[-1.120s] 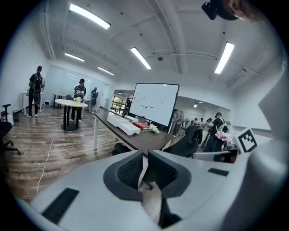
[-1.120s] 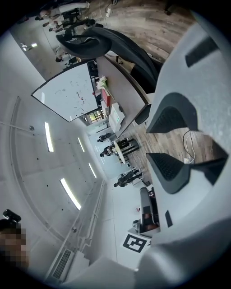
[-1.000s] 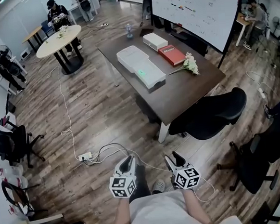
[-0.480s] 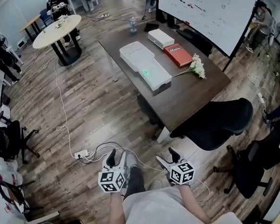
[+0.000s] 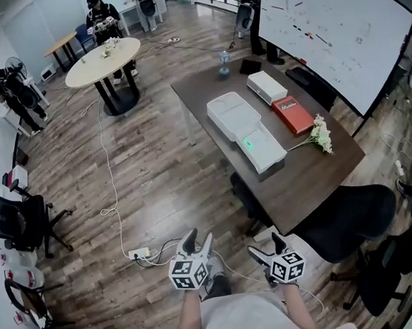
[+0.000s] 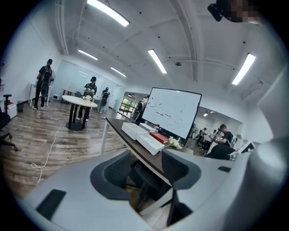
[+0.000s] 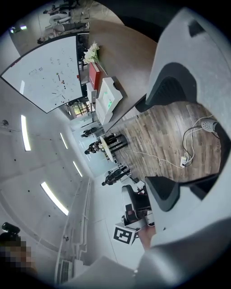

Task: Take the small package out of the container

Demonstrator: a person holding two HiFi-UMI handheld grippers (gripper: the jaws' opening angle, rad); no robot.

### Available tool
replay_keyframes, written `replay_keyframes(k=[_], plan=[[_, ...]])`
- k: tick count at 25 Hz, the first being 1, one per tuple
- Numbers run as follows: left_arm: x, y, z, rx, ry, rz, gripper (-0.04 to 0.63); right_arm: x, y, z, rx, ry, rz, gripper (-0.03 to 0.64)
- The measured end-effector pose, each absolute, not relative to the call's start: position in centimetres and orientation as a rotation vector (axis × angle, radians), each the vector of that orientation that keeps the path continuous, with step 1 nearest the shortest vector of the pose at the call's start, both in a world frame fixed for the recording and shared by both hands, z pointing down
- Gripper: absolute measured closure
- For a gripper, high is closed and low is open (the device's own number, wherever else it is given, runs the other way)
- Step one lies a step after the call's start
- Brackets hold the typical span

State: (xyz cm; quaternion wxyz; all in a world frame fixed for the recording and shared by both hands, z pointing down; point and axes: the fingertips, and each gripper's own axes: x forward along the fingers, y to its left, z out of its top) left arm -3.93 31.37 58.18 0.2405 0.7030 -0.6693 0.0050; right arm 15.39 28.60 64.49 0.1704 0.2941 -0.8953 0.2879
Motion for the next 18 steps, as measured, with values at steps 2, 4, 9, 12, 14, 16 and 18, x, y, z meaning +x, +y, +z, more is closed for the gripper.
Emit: replay_keyframes(k=[2, 4, 9, 12, 14, 16, 18], plan=[[-5.1, 29.7, 58.1, 1.947, -1.798, 0.008, 0.388, 13.5, 27.2, 64.3, 0.839, -2.544, 0.809, 0.135], [-5.8, 28.1, 58.4, 1.978, -1.753, 0.011, 0.388, 12.1, 25.9, 64.2, 0.856, -2.544, 0.809, 0.132], [-7.0, 25.3, 58.5, 2.075, -1.638, 0.047, 0.387, 9.8, 22.4, 64.0, 0.975, -2.549, 0.821, 0.132], [-8.1, 24.5, 58.6, 2.102, -1.609, 0.055, 0.385, 8.9, 20.8, 63.9, 1.050, -2.543, 0.828, 0.162], [-9.1, 24.0, 59.1, 2.101, -1.599, 0.050, 0.385, 8.3, 20.1, 63.7, 1.086, -2.551, 0.846, 0.173], [-9.8, 23.2, 59.7, 2.089, -1.588, 0.043, 0.385, 7.6, 19.5, 63.4, 1.096, -2.556, 0.845, 0.184], [-10.4, 22.6, 60.0, 2.077, -1.584, 0.026, 0.385, 7.5, 19.2, 63.4, 1.096, -2.552, 0.838, 0.192]])
